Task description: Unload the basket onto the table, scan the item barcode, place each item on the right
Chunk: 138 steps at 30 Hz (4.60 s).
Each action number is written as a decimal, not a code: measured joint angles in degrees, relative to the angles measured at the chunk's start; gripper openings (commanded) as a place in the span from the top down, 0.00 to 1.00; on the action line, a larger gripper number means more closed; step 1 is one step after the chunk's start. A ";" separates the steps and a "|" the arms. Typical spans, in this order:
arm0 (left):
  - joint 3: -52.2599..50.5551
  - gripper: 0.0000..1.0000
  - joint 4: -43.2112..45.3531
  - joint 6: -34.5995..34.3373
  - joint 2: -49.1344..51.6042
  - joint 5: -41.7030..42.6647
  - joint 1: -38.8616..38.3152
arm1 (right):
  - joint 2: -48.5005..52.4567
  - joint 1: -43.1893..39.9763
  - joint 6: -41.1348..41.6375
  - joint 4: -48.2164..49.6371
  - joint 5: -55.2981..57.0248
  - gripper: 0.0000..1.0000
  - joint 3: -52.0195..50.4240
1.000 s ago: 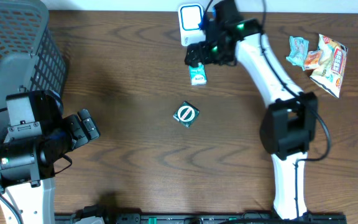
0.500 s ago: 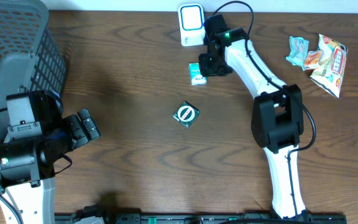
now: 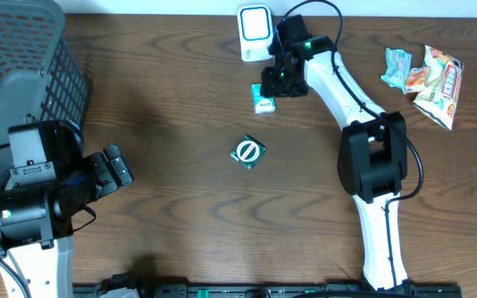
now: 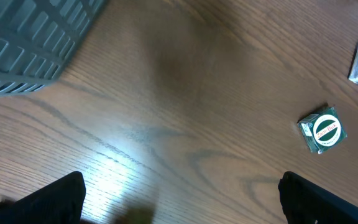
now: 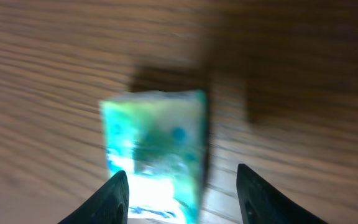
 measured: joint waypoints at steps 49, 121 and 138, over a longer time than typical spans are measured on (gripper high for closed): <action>0.00 0.02 0.00 0.00 0.00 0.00 0.00 | 1.25 -9.60 -28.24 -28.00 -18.12 0.57 -6.16; 0.00 0.02 0.00 0.00 0.00 0.00 0.00 | -5.38 -3.98 1.09 -9.81 5.90 0.84 -8.22; 0.00 0.02 0.00 0.00 0.00 0.00 0.00 | -5.38 -5.38 -2.03 -19.43 -5.88 0.30 -8.22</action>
